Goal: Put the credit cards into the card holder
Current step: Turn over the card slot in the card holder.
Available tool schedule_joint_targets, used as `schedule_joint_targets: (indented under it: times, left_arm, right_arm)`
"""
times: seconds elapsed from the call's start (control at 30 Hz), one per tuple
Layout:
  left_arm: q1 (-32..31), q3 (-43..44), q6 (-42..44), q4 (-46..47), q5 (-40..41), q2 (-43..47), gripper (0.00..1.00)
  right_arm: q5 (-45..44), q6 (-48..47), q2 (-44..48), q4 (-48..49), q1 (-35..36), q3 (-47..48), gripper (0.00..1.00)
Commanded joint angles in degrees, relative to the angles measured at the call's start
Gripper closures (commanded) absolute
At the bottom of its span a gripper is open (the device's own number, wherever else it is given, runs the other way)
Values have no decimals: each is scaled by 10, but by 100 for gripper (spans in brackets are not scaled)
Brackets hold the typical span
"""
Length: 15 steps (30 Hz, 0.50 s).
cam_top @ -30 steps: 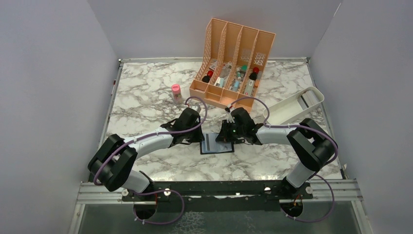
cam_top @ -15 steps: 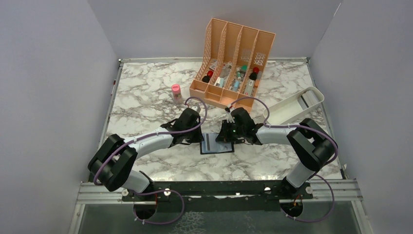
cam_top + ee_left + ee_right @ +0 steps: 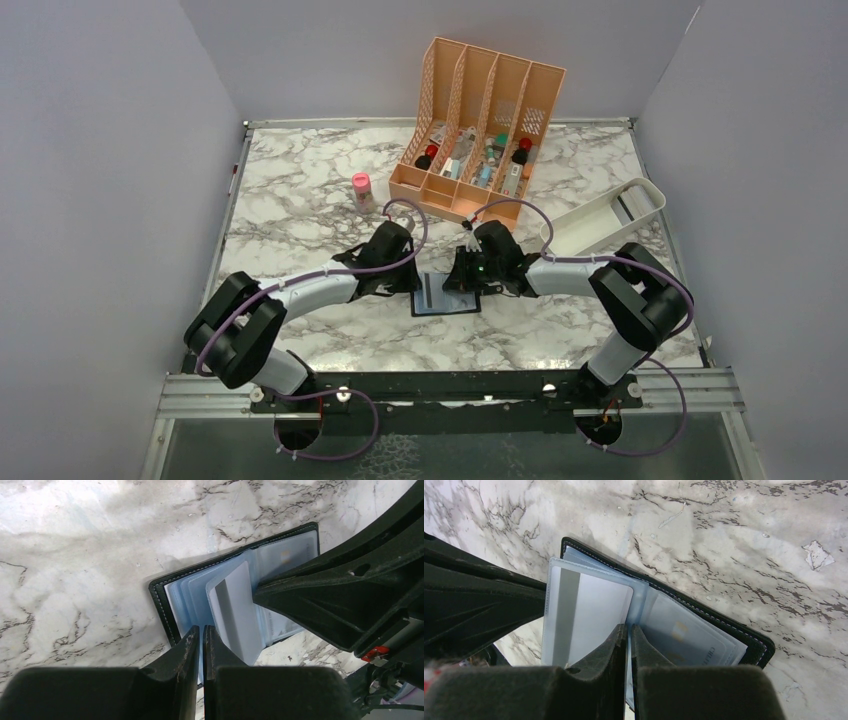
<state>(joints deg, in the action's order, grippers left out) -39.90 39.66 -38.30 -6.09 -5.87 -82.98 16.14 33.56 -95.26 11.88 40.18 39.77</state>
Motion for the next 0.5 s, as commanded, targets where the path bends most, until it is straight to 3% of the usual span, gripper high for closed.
schedule_joint_targets:
  times: [0.0, 0.23, 0.47]
  left_arm:
    - [-9, 23, -5, 19, -25, -2, 89]
    - [-19, 34, -17, 31, -47, -1, 87]
    - [-28, 39, -20, 57, -62, -15, 85]
  right_arm:
    - [-8, -14, -21, -34, 3, -16, 88]
    - [-25, -13, 1, -60, 3, -8, 82]
    - [-109, -37, 72, -137, 1, 23, 70]
